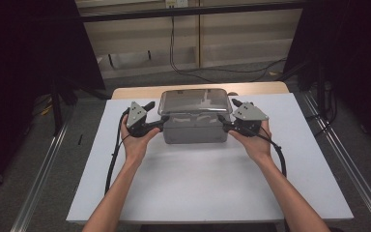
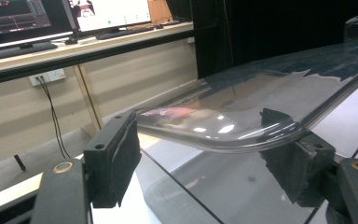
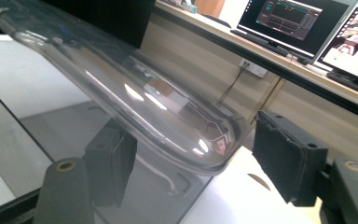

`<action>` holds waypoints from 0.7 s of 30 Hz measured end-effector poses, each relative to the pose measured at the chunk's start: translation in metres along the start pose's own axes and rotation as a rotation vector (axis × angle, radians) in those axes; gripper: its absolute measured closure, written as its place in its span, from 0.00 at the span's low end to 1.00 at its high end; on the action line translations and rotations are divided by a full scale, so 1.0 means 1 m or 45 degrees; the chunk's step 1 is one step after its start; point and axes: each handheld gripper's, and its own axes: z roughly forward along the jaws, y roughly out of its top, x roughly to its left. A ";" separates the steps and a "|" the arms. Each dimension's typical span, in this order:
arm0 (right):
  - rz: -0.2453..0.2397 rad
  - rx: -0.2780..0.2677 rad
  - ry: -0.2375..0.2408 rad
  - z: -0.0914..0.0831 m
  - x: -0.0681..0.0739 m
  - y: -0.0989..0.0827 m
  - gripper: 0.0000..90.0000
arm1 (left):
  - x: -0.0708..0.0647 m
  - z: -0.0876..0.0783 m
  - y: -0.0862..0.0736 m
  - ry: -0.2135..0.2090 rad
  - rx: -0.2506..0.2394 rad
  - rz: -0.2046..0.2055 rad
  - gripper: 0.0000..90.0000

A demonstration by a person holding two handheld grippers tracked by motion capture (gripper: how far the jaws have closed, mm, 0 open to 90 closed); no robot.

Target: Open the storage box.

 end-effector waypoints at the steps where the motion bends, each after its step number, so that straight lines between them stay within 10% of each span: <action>1: 0.026 -0.009 0.003 0.001 -0.003 -0.001 0.34 | 0.000 0.000 0.001 -0.004 0.008 0.008 0.34; 21: 0.048 -0.103 0.039 0.010 -0.012 0.000 0.56 | 0.005 0.008 0.013 -0.012 0.000 0.058 0.51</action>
